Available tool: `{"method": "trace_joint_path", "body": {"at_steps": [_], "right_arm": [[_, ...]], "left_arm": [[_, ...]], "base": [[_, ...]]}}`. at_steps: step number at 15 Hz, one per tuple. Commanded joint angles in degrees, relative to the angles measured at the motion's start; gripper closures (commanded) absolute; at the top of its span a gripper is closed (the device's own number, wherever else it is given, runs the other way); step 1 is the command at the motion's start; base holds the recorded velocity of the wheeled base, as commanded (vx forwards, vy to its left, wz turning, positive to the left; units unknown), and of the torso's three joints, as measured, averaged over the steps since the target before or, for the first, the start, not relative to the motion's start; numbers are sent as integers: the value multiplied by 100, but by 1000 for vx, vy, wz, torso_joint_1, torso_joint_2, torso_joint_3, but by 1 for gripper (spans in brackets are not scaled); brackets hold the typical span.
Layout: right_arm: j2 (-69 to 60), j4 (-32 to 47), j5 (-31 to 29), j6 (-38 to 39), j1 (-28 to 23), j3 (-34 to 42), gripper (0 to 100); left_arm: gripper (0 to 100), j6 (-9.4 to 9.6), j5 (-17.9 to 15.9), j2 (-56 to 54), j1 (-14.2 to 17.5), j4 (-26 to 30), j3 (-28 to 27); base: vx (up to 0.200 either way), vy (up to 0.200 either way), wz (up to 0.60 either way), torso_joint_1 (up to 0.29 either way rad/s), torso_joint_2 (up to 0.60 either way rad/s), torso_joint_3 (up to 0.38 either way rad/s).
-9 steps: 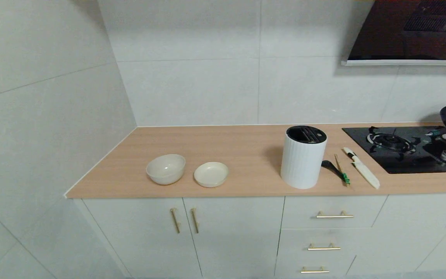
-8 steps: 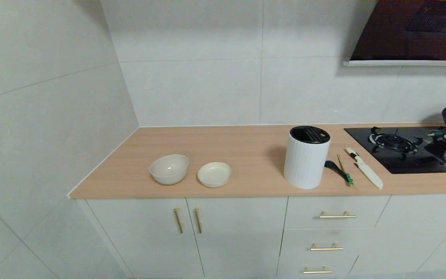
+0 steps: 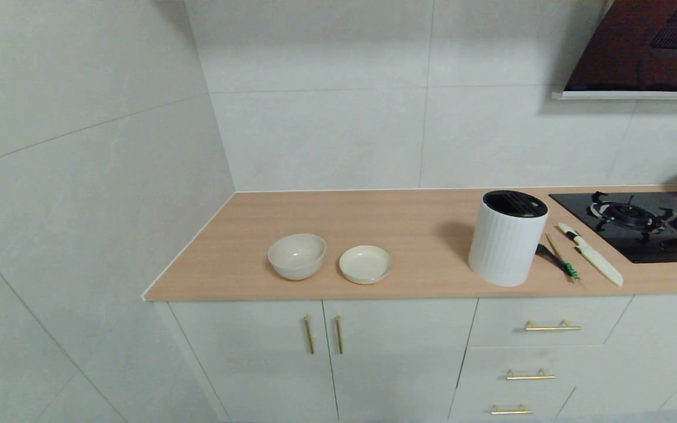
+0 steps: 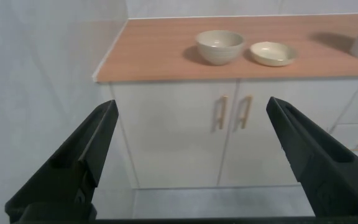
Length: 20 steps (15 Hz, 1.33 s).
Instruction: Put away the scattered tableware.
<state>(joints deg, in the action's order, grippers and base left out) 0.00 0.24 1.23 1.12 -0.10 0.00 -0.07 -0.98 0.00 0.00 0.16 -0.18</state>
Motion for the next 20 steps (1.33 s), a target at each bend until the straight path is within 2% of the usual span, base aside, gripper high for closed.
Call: {"method": "trace_joint_path", "body": {"at_steps": [1, 6, 20], "right_arm": [[9, -7, 0, 2, 1, 0, 0], [0, 2, 0, 2, 1, 0, 0], [0, 2, 0, 11, 1, 0, 0]], "left_arm": [[0, -1, 1, 0, 0, 2, 1], [0, 7, 1, 0, 0, 2, 1], [0, 25, 1, 0, 0, 2, 1]], "base": [[0, 200, 0, -2, 2, 2], [0, 200, 0, 4, 0, 2], [0, 0, 0, 0, 0, 0]]}}
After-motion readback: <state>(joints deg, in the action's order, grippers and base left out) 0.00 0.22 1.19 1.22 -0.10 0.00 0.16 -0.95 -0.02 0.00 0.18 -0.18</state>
